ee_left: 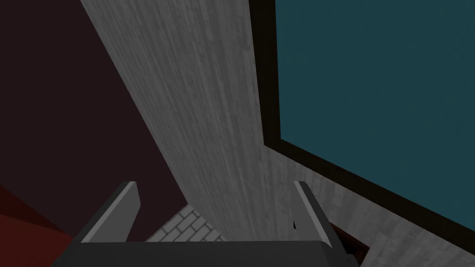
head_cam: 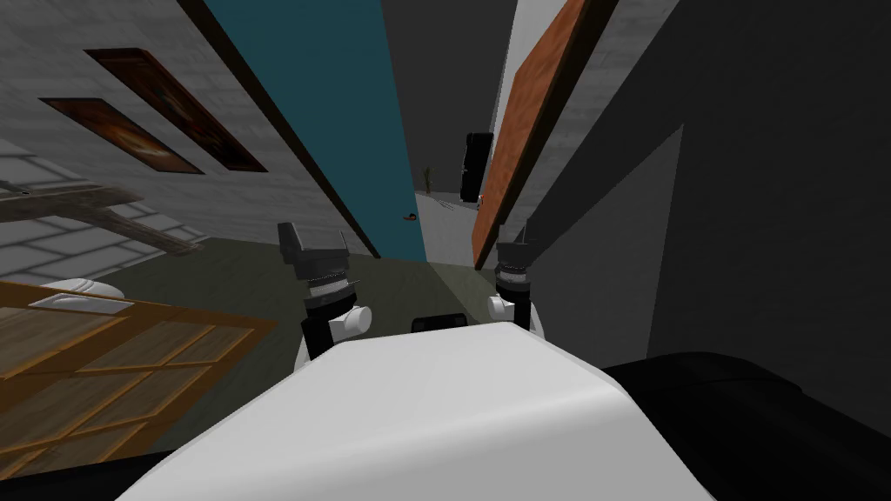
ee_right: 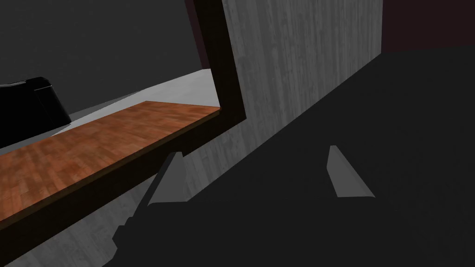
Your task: Push the door open
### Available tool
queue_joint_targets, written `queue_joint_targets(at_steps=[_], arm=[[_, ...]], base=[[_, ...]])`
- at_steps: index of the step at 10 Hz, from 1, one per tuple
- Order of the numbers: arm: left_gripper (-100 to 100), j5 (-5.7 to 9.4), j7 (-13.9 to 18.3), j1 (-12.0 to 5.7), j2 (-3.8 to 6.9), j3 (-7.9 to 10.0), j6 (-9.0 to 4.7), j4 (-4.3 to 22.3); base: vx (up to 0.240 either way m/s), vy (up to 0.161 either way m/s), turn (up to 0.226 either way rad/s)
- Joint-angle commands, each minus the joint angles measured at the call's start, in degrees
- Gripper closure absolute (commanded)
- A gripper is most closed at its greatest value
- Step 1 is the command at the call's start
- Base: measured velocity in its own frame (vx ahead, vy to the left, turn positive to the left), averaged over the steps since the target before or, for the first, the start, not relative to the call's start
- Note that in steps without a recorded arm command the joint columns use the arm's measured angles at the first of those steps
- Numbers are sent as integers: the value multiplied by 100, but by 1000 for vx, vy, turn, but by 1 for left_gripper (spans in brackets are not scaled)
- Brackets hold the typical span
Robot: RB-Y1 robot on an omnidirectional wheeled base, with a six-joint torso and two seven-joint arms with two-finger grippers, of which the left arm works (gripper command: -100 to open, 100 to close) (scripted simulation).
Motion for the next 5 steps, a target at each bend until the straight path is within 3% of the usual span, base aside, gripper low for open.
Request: queue_joint_targets(at_steps=[1,5], arm=[[-100,1,-10,-64,35,-9,-30,169],[-100,5,-47,-286,132,-40,-132,754]], base=[[-32,-19,-13],[144,44,-28]])
